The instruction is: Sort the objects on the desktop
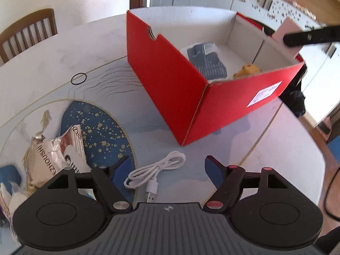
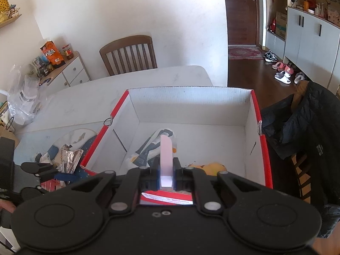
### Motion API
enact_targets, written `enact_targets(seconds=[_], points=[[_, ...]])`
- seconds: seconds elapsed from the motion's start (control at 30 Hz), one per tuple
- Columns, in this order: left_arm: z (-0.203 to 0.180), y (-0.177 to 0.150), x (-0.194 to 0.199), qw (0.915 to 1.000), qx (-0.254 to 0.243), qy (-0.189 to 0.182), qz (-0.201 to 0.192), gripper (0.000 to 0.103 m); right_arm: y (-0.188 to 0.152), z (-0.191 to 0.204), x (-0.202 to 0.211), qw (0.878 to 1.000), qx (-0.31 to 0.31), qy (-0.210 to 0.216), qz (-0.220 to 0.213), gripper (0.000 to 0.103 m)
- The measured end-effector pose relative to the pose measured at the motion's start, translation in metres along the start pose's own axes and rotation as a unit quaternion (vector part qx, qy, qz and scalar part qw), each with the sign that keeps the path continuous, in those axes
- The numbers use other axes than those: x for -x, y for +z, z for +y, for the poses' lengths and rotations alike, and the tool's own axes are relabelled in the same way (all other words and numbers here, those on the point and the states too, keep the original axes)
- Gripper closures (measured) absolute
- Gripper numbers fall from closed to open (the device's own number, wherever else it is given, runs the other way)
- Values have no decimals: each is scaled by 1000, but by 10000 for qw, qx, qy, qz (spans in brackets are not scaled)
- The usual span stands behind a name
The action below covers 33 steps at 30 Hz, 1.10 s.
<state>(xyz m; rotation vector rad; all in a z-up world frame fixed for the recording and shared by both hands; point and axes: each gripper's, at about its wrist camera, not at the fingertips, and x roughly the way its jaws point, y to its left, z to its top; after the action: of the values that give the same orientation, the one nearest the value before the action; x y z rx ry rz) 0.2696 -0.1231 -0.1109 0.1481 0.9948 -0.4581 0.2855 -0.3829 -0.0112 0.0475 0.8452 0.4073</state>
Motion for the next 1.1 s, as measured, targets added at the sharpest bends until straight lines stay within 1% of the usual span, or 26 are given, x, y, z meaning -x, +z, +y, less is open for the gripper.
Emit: enact_targets(seconds=[0.17, 0.3, 0.37, 0.4, 0.43, 0.47, 0.5, 0.53, 0.67, 0.73, 0.8, 0.9, 0.93, 0.97, 1.1], points=[[-7, -1, -15, 9986, -491, 143, 142, 27, 2, -2, -4, 10000, 19, 14, 42, 93], [-12, -2, -22, 9976, -637, 218, 171, 29, 2, -4, -7, 10000, 10, 17, 67, 93], [-12, -2, -22, 9977, -635, 178, 126, 37, 3, -6, -8, 10000, 1, 17, 72, 93], [-13, -2, -21, 9978, -631, 194, 106, 39, 4, -7, -8, 10000, -1, 19, 74, 93], [-13, -2, -20, 9979, -617, 201, 90, 46, 4, -8, -9, 10000, -6, 23, 79, 93], [-13, -2, -19, 9980, -599, 211, 69, 56, 4, -8, -9, 10000, -10, 25, 85, 93], [-13, -2, -19, 9980, -585, 225, 53, 61, 4, -9, -10, 10000, -14, 25, 90, 93], [-13, -1, -18, 9981, -567, 234, 38, 72, 5, -10, -11, 9999, -20, 25, 99, 93], [-13, -3, -16, 9981, -540, 290, 13, 75, 5, -12, -16, 9999, -56, 52, 138, 93], [-11, -6, -13, 9988, -408, 281, -12, 75, 6, -12, -17, 9999, -58, 53, 146, 93], [-5, -8, -7, 9997, -123, 206, -65, 75, 7, -13, -18, 9999, -55, 56, 144, 93], [0, -10, 7, 9996, 152, 161, -178, 76, 8, -12, -18, 9999, -46, 60, 142, 93], [1, -10, 13, 9994, 234, 131, -231, 79, 8, -13, -19, 9999, -37, 64, 139, 93], [2, -10, 20, 9990, 308, 118, -302, 87, 9, -12, -19, 9999, -29, 65, 136, 93], [3, -2, 42, 9975, 461, 31, -532, 88, 12, -13, -21, 9999, -10, 65, 132, 93]])
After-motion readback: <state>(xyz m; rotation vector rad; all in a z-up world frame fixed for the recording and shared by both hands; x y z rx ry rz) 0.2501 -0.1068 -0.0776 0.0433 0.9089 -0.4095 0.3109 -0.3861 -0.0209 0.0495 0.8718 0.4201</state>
